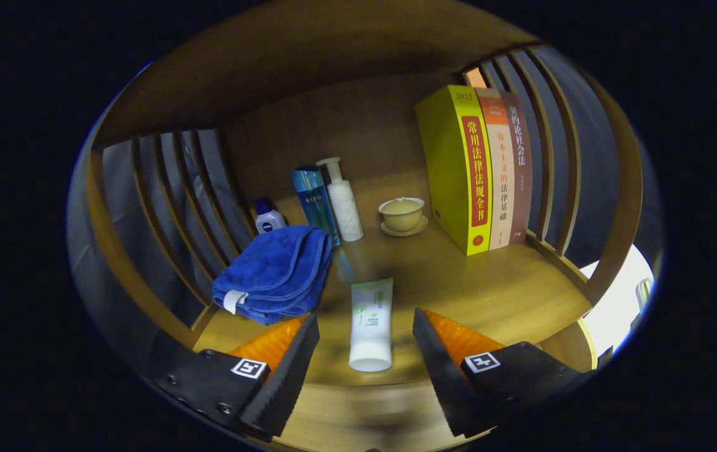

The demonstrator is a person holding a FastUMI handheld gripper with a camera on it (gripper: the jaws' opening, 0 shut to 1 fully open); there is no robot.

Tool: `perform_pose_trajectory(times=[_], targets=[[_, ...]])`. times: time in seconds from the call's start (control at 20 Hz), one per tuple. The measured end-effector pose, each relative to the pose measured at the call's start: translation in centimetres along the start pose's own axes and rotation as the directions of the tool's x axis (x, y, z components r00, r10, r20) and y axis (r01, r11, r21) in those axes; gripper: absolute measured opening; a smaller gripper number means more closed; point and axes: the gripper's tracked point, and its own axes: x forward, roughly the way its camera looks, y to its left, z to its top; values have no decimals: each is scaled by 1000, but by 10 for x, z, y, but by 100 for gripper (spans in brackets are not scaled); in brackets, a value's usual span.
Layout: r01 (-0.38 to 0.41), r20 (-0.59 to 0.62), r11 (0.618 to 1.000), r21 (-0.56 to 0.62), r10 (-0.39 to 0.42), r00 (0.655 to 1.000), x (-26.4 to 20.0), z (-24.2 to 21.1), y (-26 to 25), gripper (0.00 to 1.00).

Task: Pull open the drawer, take out the items inside it, and place them on the countertop above the cabinet.

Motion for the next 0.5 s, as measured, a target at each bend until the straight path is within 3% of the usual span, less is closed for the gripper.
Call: perform_pose_trajectory(times=[0.5], targets=[[-46, 122, 998, -51, 52, 991, -89, -4, 24, 98]])
